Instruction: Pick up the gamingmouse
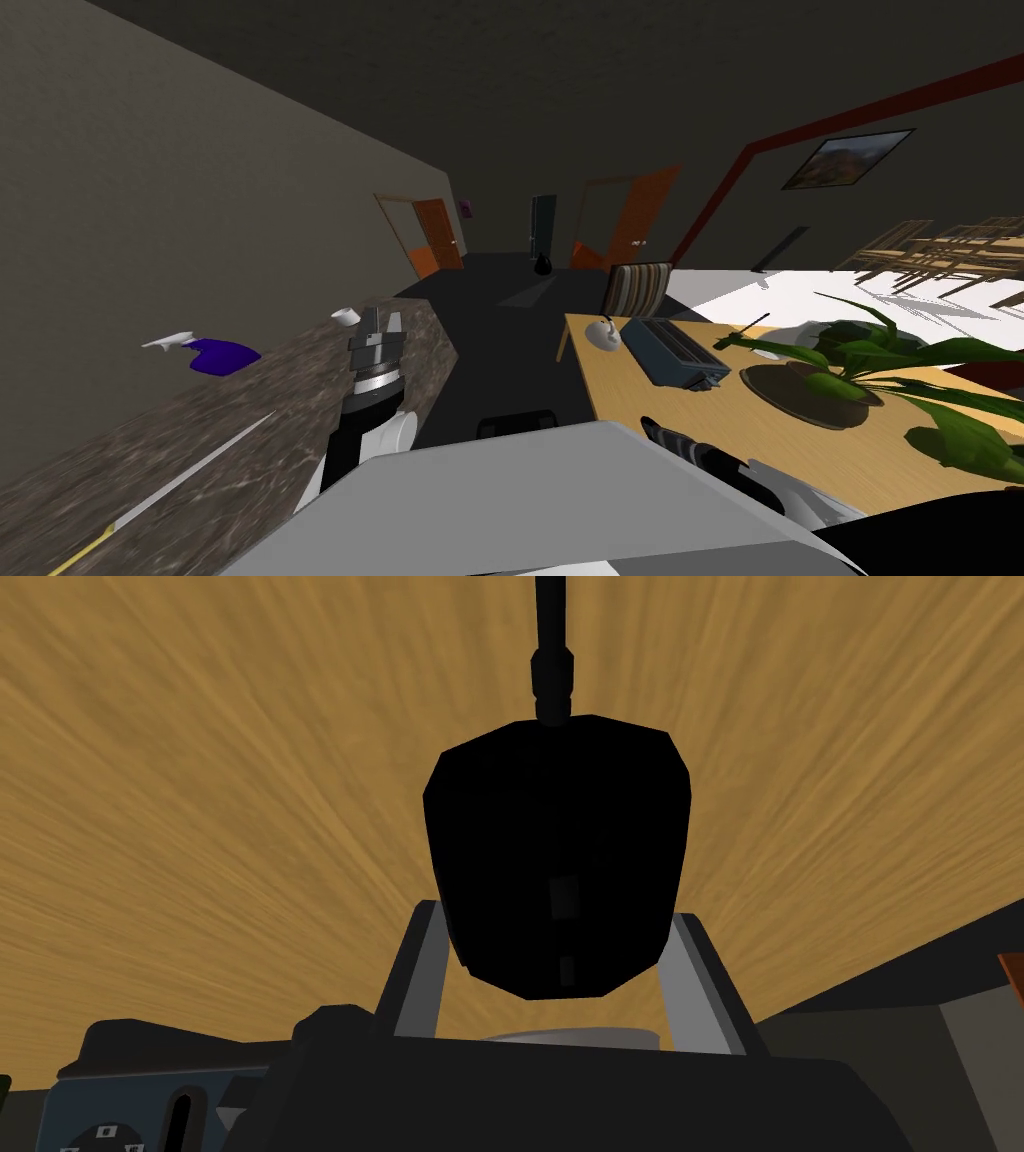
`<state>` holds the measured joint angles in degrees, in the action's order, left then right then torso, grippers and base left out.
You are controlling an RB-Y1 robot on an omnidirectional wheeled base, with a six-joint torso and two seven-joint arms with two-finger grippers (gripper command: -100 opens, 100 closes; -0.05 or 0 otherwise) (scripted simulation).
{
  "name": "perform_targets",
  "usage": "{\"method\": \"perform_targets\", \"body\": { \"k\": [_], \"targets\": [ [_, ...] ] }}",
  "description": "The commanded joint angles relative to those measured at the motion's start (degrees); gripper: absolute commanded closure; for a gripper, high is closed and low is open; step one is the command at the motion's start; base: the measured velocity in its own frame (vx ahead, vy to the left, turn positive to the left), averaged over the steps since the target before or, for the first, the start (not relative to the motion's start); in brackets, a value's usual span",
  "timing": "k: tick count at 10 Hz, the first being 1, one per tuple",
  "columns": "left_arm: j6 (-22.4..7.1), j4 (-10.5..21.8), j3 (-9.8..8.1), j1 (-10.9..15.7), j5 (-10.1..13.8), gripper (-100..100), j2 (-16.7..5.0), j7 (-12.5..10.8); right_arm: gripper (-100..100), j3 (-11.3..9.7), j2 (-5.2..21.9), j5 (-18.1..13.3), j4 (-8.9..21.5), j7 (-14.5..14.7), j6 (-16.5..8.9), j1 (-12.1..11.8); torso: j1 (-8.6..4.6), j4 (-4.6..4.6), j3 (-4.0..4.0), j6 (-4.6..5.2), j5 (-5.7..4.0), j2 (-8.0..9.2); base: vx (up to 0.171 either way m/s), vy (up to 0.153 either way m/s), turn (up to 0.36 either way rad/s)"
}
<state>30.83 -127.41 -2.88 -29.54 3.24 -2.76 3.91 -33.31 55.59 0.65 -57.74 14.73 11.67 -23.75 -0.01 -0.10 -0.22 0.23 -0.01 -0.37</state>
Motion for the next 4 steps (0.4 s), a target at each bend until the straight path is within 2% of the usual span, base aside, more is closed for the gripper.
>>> {"method": "perform_targets", "body": {
  "k": [1,2,3,4],
  "targets": [
    [0.0,0.0,0.0,0.0,0.0,0,0.0,0.0,100,-0.22,1.77,0.65,-1.35,-0.3,0.04,-0.91,0.0,0.0,0.0,0.0,0.0,0.0,0.019,0.042,-0.076],
    [0.0,0.0,0.0,0.0,0.0,0,0.0,0.0,100,-0.5,3.34,1.21,-2.54,-0.56,0.22,-1.61,0.09,-0.01,-0.01,0.0,0.03,-0.02,0.023,0.06,-0.071],
    [0.0,0.0,0.0,0.0,0.0,0,0.0,0.0,100,-0.2,2.78,0.95,-2.4,-0.44,-0.05,-1.55,0.18,-0.01,-0.02,0.01,0.05,-0.03,0.009,0.029,-0.025],
    [0.0,0.0,0.0,0.0,0.0,0,0.0,0.0,0,-0.2,2.92,1.02,-2.52,-0.48,-0.02,-1.68,0.1,0.0,-0.01,-0.04,0.01,-0.02,0.001,0.006,0.001]
  ]
}}
